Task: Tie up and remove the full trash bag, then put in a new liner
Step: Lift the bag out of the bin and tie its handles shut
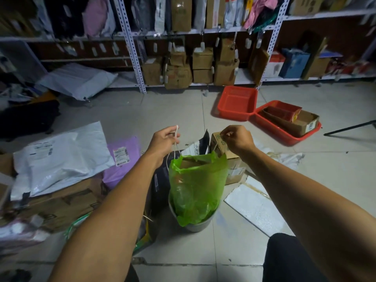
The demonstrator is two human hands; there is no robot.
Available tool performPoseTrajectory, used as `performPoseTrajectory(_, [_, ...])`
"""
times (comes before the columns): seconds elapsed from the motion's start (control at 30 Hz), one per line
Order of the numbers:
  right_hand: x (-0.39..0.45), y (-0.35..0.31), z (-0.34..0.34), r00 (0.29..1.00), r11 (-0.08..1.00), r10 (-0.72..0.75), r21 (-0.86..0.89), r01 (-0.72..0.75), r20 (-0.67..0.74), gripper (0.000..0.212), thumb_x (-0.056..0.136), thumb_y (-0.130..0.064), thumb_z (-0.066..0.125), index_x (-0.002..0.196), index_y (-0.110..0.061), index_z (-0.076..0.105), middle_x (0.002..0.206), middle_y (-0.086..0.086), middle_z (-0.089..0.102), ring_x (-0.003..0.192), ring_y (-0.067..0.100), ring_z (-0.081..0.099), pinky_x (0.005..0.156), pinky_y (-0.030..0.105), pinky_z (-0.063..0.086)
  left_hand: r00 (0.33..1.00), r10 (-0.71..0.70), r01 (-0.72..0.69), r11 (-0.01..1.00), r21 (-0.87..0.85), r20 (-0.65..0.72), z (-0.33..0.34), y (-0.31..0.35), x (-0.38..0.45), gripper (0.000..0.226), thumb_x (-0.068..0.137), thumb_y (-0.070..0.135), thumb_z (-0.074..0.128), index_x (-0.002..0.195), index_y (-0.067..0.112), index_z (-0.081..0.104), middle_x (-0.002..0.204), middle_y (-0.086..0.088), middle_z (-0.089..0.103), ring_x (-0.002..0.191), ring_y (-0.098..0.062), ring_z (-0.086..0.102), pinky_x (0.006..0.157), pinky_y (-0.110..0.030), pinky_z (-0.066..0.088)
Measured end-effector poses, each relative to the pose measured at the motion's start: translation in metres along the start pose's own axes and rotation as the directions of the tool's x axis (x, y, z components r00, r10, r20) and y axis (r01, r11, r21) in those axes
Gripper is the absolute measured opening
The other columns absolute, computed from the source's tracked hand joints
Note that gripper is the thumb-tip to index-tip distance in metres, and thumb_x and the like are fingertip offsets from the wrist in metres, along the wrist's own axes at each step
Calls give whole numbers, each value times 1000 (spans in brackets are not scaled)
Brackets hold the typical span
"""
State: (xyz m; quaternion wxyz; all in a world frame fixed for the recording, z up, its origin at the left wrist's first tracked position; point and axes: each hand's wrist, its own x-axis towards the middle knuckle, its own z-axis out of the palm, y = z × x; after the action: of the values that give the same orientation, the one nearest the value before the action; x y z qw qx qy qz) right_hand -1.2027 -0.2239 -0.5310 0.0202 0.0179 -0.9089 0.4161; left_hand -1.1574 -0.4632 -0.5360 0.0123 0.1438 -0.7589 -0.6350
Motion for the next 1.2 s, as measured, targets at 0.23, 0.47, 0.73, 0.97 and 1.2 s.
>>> performPoseTrajectory(0.23, [10,-17,-2,997,998,-63,0,63,49,30,73,-11,63,57,-35,68,70,-7,71,66,20,70,64,45,60,996,35,-47,988,144,79,-2,-8,5,68,93,-3,53,149,30,34,119,-4,64,95,-16,61,69,-24,45])
performPoseTrajectory(0.47, [12,-42,5,992,948,-123,296,115,11,15,80,-8,74,74,-21,69,79,4,70,75,25,69,68,37,60,995,91,-102,938,331,48,6,-25,14,64,92,10,58,146,37,37,99,-4,62,85,-25,65,73,-37,55])
performPoseTrajectory(0.73, [9,-35,15,993,876,-65,483,8,101,10,85,-7,70,84,-14,64,77,6,64,66,17,64,62,30,58,985,96,-138,934,329,142,25,-23,18,64,84,15,71,141,27,47,96,-9,67,65,-16,58,61,-27,44])
performPoseTrajectory(0.97, [2,-37,18,981,833,-71,552,-41,180,14,86,1,67,99,3,63,72,7,60,61,15,61,57,25,56,930,72,-182,942,283,360,54,-20,15,41,74,22,82,111,28,65,87,7,71,80,-8,67,65,-19,49])
performPoseTrajectory(1.2, [7,-37,18,984,848,-75,529,-23,162,8,88,-4,66,95,0,66,77,8,64,70,19,63,66,29,58,973,53,-124,941,314,224,74,-33,17,33,89,43,66,63,22,66,67,-5,66,66,-22,58,73,-43,53])
